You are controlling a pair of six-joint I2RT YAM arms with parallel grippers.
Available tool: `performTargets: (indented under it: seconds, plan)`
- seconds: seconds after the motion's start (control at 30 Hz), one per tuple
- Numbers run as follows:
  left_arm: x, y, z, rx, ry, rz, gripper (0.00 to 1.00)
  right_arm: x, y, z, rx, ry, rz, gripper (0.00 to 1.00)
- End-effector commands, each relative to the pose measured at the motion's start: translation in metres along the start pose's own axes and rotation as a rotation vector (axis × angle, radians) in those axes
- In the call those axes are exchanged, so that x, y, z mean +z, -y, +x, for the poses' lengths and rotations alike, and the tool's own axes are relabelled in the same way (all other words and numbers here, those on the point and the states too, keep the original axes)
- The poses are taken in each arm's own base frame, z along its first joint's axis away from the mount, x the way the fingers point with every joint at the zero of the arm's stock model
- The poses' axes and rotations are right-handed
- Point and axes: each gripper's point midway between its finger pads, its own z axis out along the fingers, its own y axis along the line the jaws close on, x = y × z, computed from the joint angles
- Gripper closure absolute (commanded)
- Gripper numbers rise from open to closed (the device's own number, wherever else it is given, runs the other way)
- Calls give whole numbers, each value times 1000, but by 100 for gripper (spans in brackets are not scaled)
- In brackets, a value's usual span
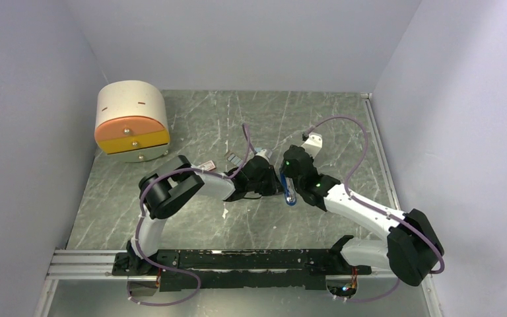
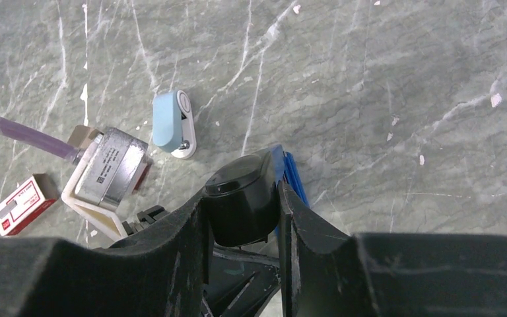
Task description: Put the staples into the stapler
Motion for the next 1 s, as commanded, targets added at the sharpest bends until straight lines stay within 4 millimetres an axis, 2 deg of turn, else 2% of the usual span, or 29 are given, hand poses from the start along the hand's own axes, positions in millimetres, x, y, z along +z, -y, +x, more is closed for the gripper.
performTargets:
  seconds: [0.0,0.17,0.33,0.63,0.7,0.8,0.97]
  plan:
    - [-12,-137,75,41,-214,-418,83,-9,34,100,-37,-309,61,86]
    - [-11,-137,74,44,-215,-418,82,-13,43,115,-35,-349,84,87]
    - [-10,-139,75,42,-218,-423,83,-13,45,121,-33,-358,85,87]
    - [-13,-137,66,40,-193,-414,82,-9,38,111,-48,-341,89,85]
    - [-15,-134,64,41,-181,-402,81,-9,36,109,-44,-350,102,81]
    - [-19,-127,59,47,-165,-378,78,-10,33,101,-44,-349,112,70]
    - [-24,-117,52,67,-145,-356,72,-12,24,75,-61,-325,125,50]
